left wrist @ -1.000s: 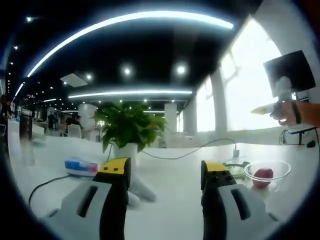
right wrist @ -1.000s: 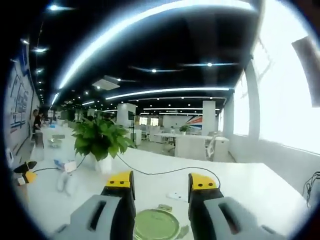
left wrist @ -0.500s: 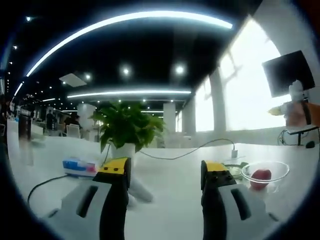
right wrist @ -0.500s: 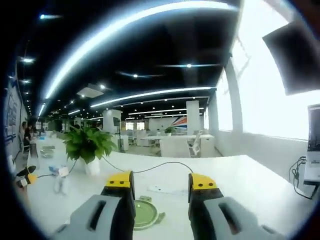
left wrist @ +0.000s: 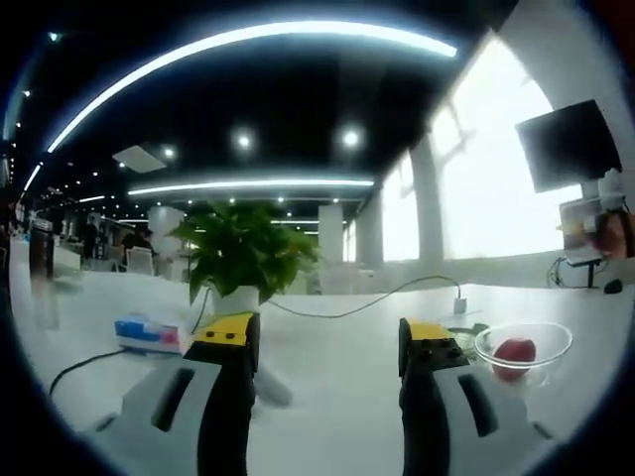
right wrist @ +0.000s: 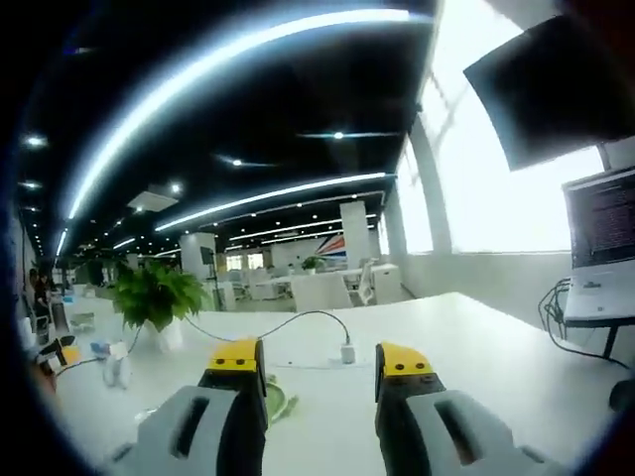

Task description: Open container latches remove lid place lid upside down on tabletop take tomato from container place on tabletop

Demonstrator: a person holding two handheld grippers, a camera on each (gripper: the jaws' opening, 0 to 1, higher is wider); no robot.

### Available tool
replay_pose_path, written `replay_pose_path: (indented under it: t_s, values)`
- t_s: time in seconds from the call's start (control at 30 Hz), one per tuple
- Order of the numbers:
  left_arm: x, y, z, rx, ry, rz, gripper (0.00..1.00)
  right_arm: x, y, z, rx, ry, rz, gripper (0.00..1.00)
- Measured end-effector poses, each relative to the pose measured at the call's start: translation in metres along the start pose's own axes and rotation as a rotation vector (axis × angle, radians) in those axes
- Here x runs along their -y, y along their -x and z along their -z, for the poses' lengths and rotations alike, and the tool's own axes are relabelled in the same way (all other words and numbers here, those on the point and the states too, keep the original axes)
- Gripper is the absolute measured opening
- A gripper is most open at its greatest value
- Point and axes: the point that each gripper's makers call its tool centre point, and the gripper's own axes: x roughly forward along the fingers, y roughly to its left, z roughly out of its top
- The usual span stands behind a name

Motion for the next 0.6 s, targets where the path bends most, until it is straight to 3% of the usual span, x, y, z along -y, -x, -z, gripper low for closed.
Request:
replay_pose_path:
  t_s: [0.3,0.6]
  values:
    - [0.008,-0.001,0.006,-0.01,0.006,0.007,0.51,0.037,0.026,0.045,-0.055,-0.044,0.093,0.39]
    - [0.016,0.001,0.011,-0.014,0.016,0.011,0.51,0.047,0.05,0.069,-0.032,-0.047,0.113,0.4]
